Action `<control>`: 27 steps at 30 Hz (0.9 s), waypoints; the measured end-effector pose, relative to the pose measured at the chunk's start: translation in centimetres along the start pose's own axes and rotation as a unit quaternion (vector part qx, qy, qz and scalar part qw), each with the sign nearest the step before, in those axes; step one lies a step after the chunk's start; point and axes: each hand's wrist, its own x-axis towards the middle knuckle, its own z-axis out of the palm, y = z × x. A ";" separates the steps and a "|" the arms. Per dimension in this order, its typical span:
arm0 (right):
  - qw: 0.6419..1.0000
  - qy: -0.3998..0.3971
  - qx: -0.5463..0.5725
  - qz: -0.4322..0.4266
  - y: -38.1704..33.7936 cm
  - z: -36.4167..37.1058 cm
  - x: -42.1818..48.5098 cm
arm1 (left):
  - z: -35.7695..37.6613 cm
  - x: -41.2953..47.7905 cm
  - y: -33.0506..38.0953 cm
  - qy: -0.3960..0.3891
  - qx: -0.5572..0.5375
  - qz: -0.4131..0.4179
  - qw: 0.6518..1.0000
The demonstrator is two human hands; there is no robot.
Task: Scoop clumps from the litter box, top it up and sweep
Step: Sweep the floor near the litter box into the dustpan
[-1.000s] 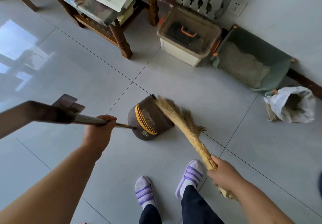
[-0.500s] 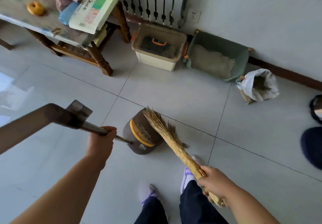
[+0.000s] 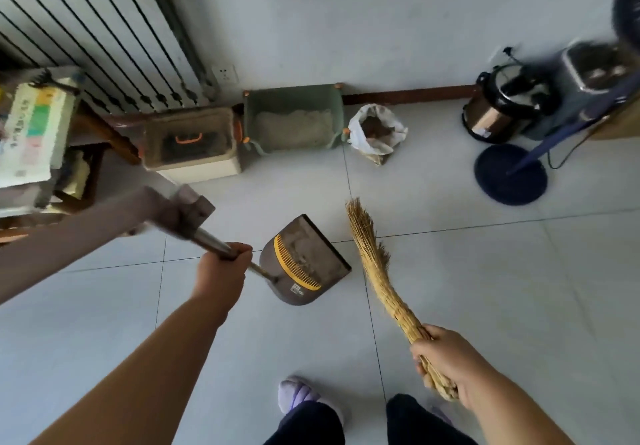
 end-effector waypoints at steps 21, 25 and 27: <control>0.949 0.099 0.298 -0.026 26.5 -33.7 -13.4 | 41.1 -32.1 15.0 -0.222 0.154 0.162 0.949; 0.906 0.126 0.403 -0.013 30.7 -39.1 -13.8 | 49.2 -38.0 15.9 -0.273 0.193 0.178 0.925; 0.888 0.137 0.439 -0.009 32.1 -41.3 -13.7 | 52.4 -40.4 16.3 -0.290 0.201 0.181 0.918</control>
